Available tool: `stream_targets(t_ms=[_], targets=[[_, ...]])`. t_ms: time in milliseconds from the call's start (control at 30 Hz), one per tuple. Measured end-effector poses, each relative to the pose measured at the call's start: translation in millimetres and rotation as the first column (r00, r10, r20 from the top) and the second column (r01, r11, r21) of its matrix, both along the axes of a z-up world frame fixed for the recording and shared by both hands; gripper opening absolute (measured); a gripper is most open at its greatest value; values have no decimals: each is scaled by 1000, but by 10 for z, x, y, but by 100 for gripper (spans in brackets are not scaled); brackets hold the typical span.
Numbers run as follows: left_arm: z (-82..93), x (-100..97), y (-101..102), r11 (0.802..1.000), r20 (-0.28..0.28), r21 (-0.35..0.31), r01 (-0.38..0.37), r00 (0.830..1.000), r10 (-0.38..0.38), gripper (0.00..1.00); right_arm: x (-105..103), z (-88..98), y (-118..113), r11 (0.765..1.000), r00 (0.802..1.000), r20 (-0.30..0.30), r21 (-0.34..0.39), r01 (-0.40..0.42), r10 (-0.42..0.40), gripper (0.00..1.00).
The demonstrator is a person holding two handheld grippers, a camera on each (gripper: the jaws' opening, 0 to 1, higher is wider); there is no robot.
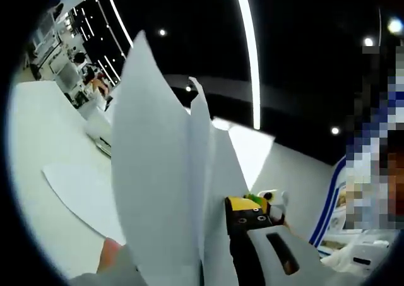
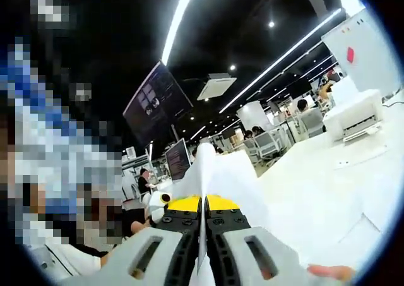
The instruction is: Organize the stack of printing papers by aligning and flattening the scattered papers on the table
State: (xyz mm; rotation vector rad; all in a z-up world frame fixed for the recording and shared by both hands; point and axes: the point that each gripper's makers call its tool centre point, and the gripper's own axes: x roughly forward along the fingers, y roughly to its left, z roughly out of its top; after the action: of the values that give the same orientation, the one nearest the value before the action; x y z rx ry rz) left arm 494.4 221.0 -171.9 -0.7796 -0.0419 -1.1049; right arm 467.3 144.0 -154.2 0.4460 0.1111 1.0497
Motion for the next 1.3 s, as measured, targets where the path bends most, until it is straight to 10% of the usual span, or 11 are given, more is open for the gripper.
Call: stream_targets(t_ms=[533, 733, 967, 1300], targets=[[19, 12, -9, 1000, -12, -6, 15, 1000, -15, 6, 12, -31, 7, 1000, 1000, 15, -9, 3, -3, 0], [27, -17, -26, 1000, -7, -2, 14, 1000, -14, 6, 40, 1, -59, 988, 969, 241, -124, 94, -62, 14], [19, -29, -15, 1000, -8, 1, 13, 1000, -13, 6, -118, 83, -66, 984, 943, 330, -156, 91, -35, 29], [24, -24, 2, 1000, -12, 6, 15, 1000, -14, 6, -20, 229, -359, 956, 899, 418, -186, 226, -132, 27]])
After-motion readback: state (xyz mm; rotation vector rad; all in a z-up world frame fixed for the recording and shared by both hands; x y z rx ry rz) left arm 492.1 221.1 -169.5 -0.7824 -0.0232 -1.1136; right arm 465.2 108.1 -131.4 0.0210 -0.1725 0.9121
